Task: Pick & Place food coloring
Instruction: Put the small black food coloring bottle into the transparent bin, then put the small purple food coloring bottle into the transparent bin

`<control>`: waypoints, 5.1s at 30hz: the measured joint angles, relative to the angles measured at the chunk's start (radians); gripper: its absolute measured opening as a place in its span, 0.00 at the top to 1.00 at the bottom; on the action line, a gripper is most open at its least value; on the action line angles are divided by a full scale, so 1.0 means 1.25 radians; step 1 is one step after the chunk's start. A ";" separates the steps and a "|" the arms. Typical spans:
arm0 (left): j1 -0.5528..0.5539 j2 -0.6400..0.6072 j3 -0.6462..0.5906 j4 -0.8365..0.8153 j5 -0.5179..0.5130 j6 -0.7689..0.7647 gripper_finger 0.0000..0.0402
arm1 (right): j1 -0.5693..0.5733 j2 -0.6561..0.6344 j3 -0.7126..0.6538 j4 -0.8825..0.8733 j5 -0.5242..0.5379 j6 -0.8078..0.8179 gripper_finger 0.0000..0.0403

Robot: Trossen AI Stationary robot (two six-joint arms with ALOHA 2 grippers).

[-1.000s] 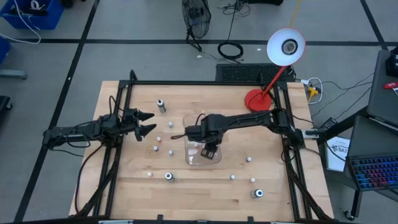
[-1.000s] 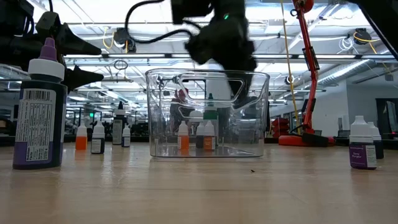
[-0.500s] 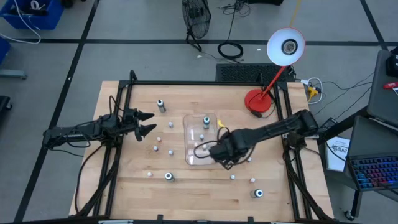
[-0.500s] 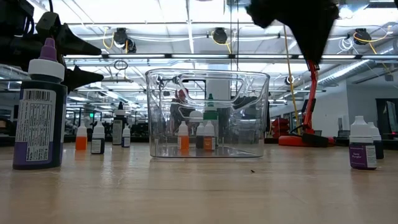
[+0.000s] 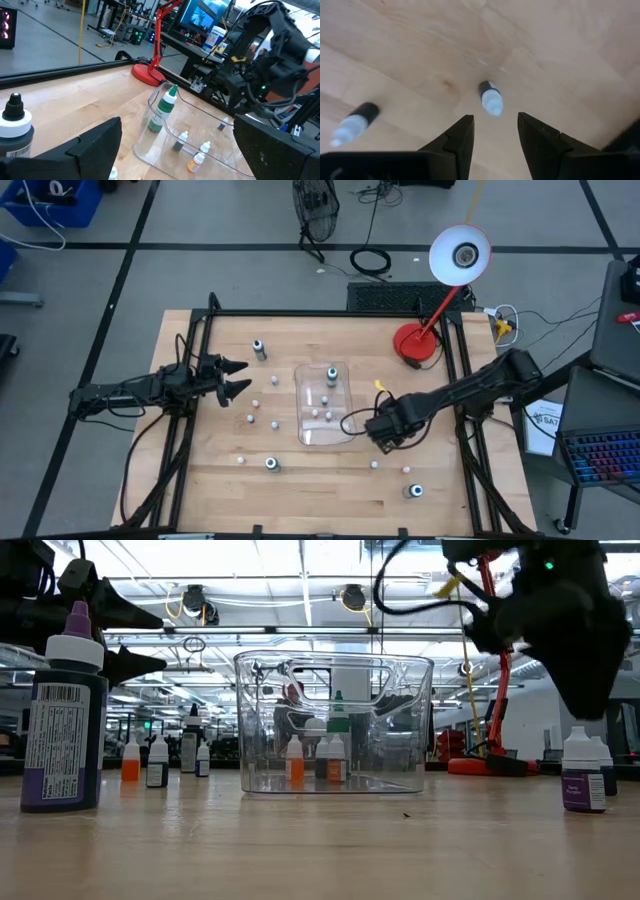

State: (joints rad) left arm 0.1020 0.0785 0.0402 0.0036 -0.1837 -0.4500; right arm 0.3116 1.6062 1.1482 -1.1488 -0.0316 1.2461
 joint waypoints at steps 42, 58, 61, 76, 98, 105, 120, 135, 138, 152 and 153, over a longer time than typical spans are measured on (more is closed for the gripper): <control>0.000 0.000 0.000 0.000 0.000 0.000 0.06 | -0.024 -0.033 -0.186 0.267 0.025 -0.111 0.87; 0.000 0.000 0.000 0.000 0.000 0.000 0.06 | -0.060 -0.036 0.264 0.272 0.345 -0.568 0.87; 0.000 0.000 0.000 0.000 0.000 0.000 0.06 | -0.084 -0.010 0.363 0.294 0.341 -0.664 0.87; 0.000 0.000 0.000 0.000 0.000 0.000 0.06 | -0.222 0.375 0.769 -0.158 0.088 -0.981 0.87; 0.000 0.000 0.000 0.000 0.000 0.000 0.06 | -0.265 0.388 0.457 0.134 0.044 -1.017 0.87; 0.000 0.000 0.000 0.000 0.000 0.000 0.06 | -0.272 0.386 0.443 0.168 0.032 -1.031 0.87; 0.000 0.000 0.000 0.000 0.000 0.000 0.06 | -0.274 0.388 0.440 0.168 0.000 -0.956 0.65; 0.000 0.000 0.000 0.000 0.000 0.000 0.06 | -0.271 0.283 0.441 0.141 0.004 -0.837 0.68; 0.000 0.000 0.000 0.000 0.000 0.000 0.06 | -0.243 0.225 0.442 0.119 0.003 -0.751 0.68; 0.000 0.000 0.000 0.000 0.000 0.000 0.06 | 0.105 0.182 0.442 0.029 0.116 -0.464 0.68; 0.000 0.000 0.000 0.000 0.000 0.000 0.06 | 0.123 0.189 0.442 0.018 0.133 -0.452 0.68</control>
State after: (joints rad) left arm 0.1024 0.0788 0.0402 0.0032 -0.1833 -0.4500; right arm 0.4657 1.8429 1.7004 -1.1261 0.1348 0.6813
